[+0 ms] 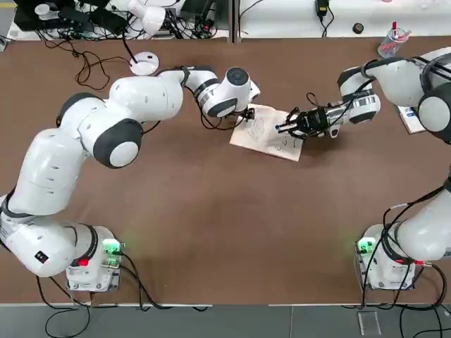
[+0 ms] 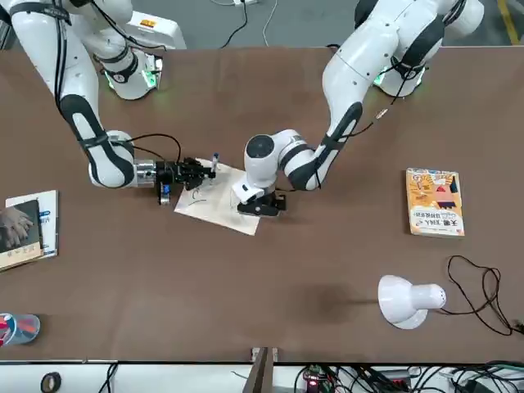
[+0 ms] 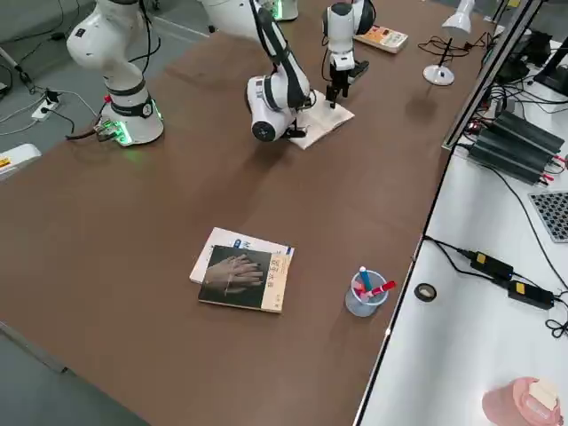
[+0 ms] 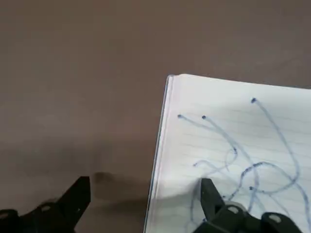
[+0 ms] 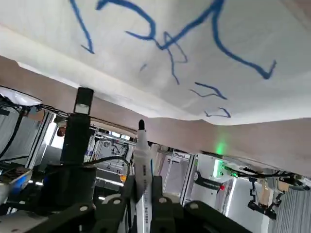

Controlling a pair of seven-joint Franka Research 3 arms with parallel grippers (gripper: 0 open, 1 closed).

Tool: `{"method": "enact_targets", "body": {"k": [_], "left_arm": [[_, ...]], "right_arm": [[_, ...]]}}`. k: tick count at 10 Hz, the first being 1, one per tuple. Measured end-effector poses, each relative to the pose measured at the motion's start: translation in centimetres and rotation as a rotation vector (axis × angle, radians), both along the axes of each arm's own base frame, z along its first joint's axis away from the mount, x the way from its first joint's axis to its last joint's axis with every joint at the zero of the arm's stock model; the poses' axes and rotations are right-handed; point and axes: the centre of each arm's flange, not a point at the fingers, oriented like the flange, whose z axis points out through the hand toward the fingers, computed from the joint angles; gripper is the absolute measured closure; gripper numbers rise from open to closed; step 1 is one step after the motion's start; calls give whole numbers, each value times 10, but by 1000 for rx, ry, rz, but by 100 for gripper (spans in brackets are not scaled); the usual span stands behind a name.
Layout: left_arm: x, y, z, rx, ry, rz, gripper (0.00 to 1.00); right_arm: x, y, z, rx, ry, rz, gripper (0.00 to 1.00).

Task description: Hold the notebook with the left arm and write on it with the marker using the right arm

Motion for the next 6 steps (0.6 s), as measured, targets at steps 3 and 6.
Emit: {"method": "enact_targets", "body": {"k": [3, 6], "left_arm": [[0, 0, 0, 0, 0, 0, 0], [0, 0, 0, 0, 0, 0, 0]], "right_arm": [[-3, -5, -5, -28, -23, -4, 83], [-2, -9, -8, -54, -61, -5, 83]]}}
